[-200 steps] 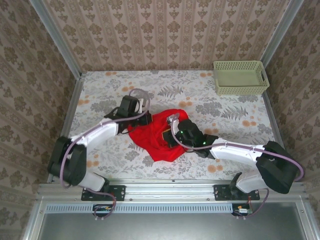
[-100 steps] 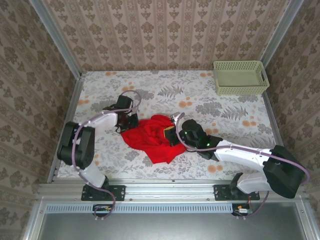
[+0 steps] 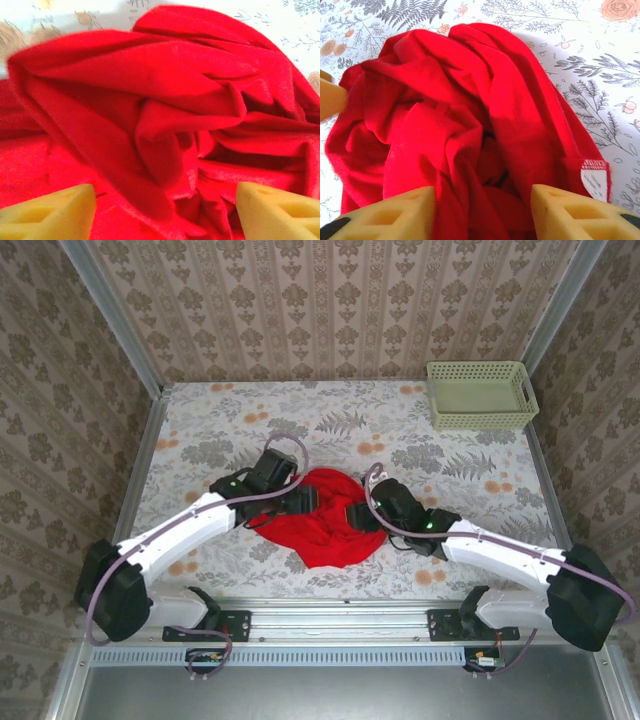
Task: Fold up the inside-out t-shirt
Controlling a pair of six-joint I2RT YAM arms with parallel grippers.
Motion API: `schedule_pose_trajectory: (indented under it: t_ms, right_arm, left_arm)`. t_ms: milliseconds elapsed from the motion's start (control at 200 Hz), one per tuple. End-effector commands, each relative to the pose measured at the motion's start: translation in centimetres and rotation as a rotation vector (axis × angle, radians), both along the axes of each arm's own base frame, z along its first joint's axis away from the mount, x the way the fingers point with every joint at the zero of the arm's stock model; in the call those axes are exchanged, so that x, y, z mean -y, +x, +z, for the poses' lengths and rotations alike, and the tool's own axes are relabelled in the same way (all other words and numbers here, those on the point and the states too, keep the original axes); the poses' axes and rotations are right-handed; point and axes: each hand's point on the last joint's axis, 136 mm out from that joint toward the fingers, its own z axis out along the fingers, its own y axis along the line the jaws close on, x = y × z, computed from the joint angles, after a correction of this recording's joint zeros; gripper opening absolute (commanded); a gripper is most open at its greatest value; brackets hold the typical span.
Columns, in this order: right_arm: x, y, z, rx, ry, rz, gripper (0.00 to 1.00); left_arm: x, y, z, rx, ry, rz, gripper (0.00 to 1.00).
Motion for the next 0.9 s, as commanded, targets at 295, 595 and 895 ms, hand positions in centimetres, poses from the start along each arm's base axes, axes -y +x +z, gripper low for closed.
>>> schedule_pose_trajectory:
  t_ms: [295, 595, 895]
  right_arm:
    - [-2.2, 0.5, -0.2, -0.251, -0.226, 0.011, 0.65]
    - [-3.7, 1.8, -0.3, -0.283, -0.327, 0.041, 0.16]
    - [2.2, 7.4, 15.7, 0.089, -0.203, -0.11, 0.0]
  left_arm:
    - [-0.6, 1.0, -4.5, -0.07, -0.167, 0.101, 0.45]
    - [-0.4, 2.0, -3.5, -0.066, -0.253, 0.088, 0.13]
    - [-5.7, 8.1, 11.9, 0.262, -0.315, 0.155, 0.0]
